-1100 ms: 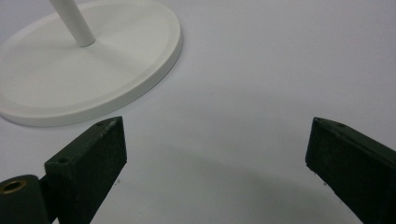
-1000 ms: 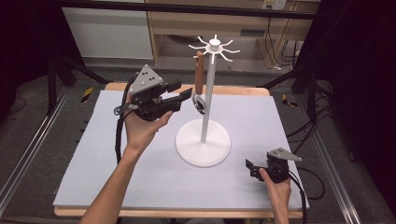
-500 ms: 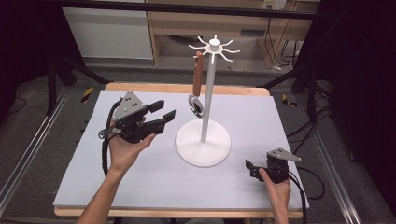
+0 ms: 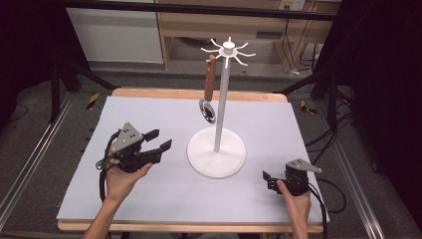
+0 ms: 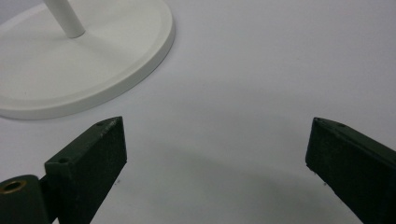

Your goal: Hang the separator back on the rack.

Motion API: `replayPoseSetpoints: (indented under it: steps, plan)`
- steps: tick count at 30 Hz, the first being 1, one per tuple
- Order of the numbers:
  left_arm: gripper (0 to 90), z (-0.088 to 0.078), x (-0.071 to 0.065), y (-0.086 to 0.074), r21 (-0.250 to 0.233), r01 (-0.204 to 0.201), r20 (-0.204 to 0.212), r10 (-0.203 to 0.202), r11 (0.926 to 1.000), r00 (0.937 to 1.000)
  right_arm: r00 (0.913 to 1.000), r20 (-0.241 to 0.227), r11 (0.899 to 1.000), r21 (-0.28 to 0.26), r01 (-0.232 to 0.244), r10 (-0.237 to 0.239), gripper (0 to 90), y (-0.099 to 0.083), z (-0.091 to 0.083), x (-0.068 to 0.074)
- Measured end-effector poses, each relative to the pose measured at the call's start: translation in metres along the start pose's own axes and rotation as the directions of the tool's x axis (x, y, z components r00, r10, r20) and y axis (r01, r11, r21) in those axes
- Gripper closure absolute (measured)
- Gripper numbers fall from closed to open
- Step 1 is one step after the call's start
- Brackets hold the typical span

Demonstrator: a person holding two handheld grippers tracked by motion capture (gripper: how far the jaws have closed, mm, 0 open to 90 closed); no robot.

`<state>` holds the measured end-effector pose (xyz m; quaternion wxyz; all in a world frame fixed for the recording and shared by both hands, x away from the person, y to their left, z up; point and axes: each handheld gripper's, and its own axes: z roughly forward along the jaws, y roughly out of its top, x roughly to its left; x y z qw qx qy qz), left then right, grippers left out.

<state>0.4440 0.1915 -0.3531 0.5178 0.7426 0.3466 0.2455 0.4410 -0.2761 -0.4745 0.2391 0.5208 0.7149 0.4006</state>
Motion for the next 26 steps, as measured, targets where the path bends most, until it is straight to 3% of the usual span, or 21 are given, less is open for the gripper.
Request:
replayPoseSetpoints:
  steps: [7, 13, 19, 23, 26]
  plan:
    - [42.7, -0.003, 0.018, -0.037, 0.063, 0.047, -0.046, -0.044, 0.9969, 0.9979, 0.9999, 0.004, 1.000, 0.003, -0.016, 0.016, 6.0, -0.002, -0.002, -0.003]
    - [40.4, -0.005, 0.036, -0.067, 0.112, 0.098, -0.110, -0.086, 0.9888, 0.9902, 0.9999, 0.014, 1.000, 0.023, -0.009, 0.009, 6.4, -0.005, 0.000, -0.004]
    - [37.3, -0.012, 0.054, -0.084, 0.126, 0.164, -0.166, -0.142, 0.9784, 0.9758, 0.9991, 0.043, 0.999, 0.034, 0.001, -0.003, 6.6, -0.007, -0.001, -0.008]
    - [35.9, -0.016, 0.062, -0.092, 0.147, 0.160, -0.214, -0.126, 0.9762, 0.9687, 0.9980, 0.061, 0.999, 0.045, 0.012, -0.015, 6.6, -0.008, 0.000, -0.010]
    - [35.3, -0.022, 0.070, -0.099, 0.151, 0.176, -0.262, -0.132, 0.9727, 0.9559, 0.9983, 0.055, 0.999, 0.050, 0.016, -0.019, 7.2, -0.007, 0.001, -0.010]
